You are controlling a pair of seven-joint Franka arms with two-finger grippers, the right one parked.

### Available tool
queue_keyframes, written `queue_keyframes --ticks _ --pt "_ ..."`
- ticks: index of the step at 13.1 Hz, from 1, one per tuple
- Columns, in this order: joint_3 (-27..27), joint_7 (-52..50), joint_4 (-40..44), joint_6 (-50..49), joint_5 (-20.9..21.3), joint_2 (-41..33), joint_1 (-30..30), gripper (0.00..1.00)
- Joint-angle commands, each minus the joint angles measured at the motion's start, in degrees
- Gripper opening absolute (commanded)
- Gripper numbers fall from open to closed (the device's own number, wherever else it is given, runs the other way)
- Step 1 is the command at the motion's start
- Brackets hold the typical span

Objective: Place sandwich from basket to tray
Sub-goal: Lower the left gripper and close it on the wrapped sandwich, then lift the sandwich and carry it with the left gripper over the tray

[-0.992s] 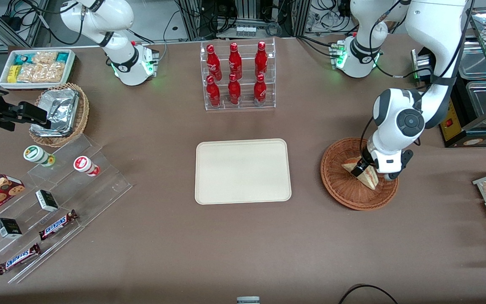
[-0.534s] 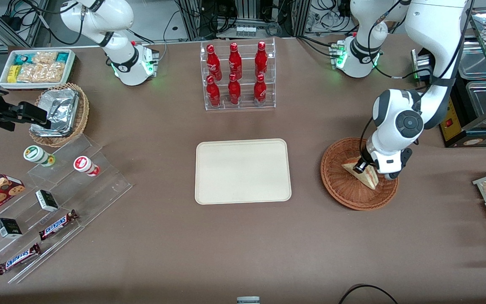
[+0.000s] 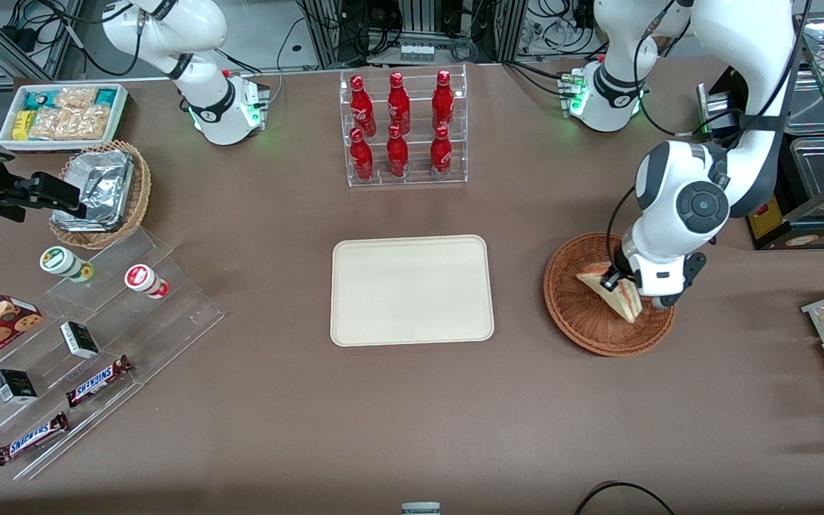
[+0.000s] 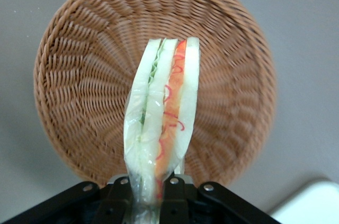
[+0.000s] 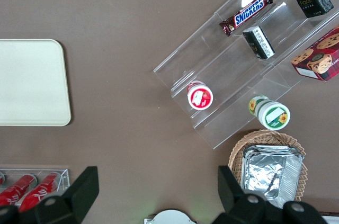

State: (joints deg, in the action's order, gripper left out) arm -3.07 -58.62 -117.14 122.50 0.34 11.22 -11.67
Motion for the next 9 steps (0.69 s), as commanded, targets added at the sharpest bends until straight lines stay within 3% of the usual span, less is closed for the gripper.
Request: queue_keyframes --ticks 1,4,9 --pt "0.2 2.3 12.9 -9.1 0.5 6.2 -4.5 0.0" --pt "0.1 11.5 18.5 -12.2 -0.5 9.4 -9.0 0.0" --pt "0.2 11.8 31.6 -11.2 -0.5 20.6 -19.3 0.0"
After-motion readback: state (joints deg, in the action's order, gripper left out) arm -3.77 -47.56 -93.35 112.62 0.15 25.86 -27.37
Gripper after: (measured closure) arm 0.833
